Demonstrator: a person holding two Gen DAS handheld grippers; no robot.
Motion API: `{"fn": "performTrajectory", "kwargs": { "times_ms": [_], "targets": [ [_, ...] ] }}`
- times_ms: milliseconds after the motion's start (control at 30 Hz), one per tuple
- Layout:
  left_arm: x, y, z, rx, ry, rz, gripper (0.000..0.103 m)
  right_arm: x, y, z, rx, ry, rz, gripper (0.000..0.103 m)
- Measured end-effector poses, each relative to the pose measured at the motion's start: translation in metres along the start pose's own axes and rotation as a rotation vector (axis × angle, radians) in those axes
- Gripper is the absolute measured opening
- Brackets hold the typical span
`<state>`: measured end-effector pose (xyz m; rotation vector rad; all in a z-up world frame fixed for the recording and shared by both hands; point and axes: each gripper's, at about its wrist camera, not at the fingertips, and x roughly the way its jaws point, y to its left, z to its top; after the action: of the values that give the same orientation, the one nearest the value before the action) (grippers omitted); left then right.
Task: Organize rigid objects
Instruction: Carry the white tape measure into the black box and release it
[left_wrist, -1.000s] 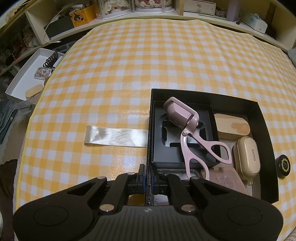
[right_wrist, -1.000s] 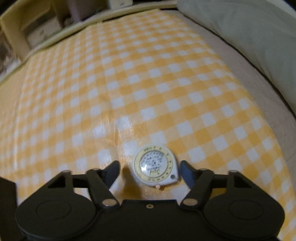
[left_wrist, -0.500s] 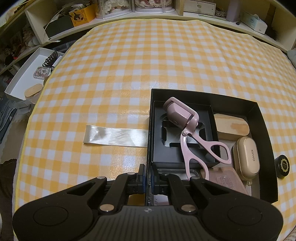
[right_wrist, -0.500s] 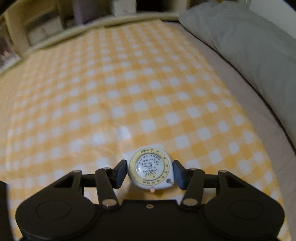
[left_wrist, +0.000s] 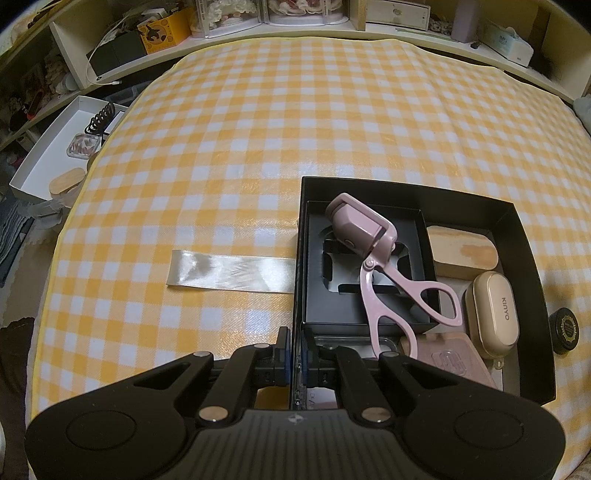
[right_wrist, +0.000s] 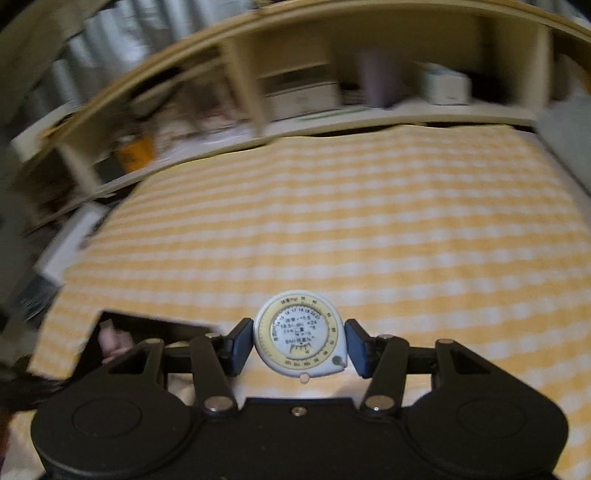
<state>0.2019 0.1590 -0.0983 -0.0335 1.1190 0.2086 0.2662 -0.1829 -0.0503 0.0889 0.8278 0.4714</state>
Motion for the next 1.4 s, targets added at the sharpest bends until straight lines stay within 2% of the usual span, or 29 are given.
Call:
{"fn": "performTrajectory", "kwargs": {
  "times_ms": [267,467,633,767,1067,1267,1400],
  "targets": [
    [-0.001,-0.001,0.000,-0.001,0.001,0.000,0.007,0.000,0.057,-0.025,-0.080,0.104,0.187,0.054],
    [-0.001,-0.001,0.000,-0.001,0.001,0.001,0.007,0.013,0.084,-0.042,-0.155,0.187,0.238,0.054],
    [-0.001,-0.001,0.000,-0.002,0.001,0.000,0.007,0.021,0.095,-0.058,-0.204,0.260,0.238,0.054],
    [-0.001,-0.001,0.000,-0.001,0.001,0.001,0.007,0.028,0.094,-0.062,-0.192,0.288,0.228,0.054],
    [-0.001,-0.001,0.000,-0.001,0.001,0.001,0.007,0.030,0.097,-0.062,-0.199,0.287,0.204,0.055],
    [-0.001,-0.001,0.000,-0.002,0.002,0.001,0.008,0.030,0.097,-0.061,-0.220,0.282,0.199,0.061],
    [-0.001,-0.001,0.000,-0.002,0.002,0.001,0.008,0.030,0.095,-0.060,-0.229,0.282,0.197,0.062]
  ]
}}
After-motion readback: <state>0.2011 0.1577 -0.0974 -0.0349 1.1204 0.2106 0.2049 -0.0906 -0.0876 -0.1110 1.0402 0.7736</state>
